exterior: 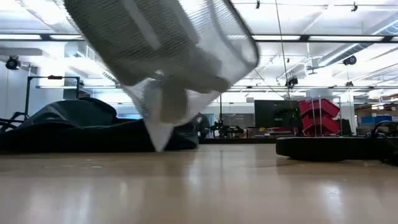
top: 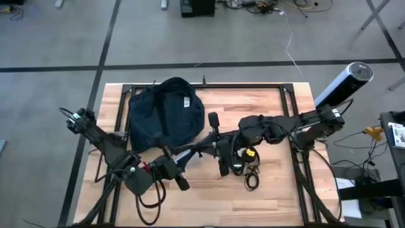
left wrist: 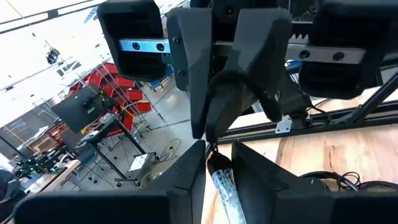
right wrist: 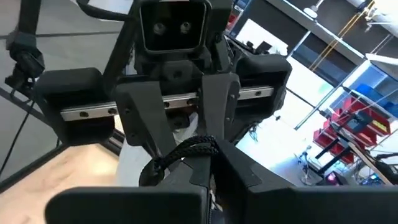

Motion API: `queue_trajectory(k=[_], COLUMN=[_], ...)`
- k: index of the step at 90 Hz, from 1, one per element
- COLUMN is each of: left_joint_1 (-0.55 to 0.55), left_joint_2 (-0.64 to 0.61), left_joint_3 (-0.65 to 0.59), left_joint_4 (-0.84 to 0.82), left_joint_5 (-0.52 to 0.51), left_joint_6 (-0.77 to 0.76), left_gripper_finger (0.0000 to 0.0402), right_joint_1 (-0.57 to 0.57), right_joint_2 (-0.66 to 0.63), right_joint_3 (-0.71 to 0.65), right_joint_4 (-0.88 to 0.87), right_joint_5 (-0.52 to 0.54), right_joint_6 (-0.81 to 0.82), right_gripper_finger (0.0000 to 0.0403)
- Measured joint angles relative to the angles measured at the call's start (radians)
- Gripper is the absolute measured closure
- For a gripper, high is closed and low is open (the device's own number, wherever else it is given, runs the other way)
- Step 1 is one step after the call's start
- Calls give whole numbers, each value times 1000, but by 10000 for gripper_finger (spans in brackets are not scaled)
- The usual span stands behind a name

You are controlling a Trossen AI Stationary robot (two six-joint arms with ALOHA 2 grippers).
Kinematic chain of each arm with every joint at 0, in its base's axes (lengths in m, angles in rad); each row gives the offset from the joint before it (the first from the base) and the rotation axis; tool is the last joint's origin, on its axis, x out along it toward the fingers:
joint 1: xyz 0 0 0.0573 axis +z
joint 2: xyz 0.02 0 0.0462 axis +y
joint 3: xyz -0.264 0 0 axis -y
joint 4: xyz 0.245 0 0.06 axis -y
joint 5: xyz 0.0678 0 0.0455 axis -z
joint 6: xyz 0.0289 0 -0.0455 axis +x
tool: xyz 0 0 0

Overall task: Unpack backpack
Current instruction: Close the white zipper pouch

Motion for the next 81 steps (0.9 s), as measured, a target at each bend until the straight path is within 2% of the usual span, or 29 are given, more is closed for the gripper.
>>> queue_trajectory(k=[16, 38, 46, 58, 81], left_joint_1=[0, 1, 3, 3, 0], left_joint_2=[0, -5, -6, -6, -16], left_joint_3=[0, 0, 0, 0, -2], left_joint_4=[-67, -74, -79, -112, -149], left_joint_5=[2, 2, 1, 1, 2], left_joint_6=[-80, -116, -117, -134, -158], left_gripper_finger=[329, 315, 332, 390, 400], right_joint_1=[0, 1, 1, 1, 1], right_joint_2=[0, 0, 0, 0, 0], right_joint_3=[0, 0, 0, 0, 0], right_joint_4=[-2, 0, 1, -10, -61], right_joint_5=[0, -2, -2, -8, -10], right_joint_6=[0, 0, 0, 9, 31], right_gripper_finger=[403, 403, 403, 403, 403])
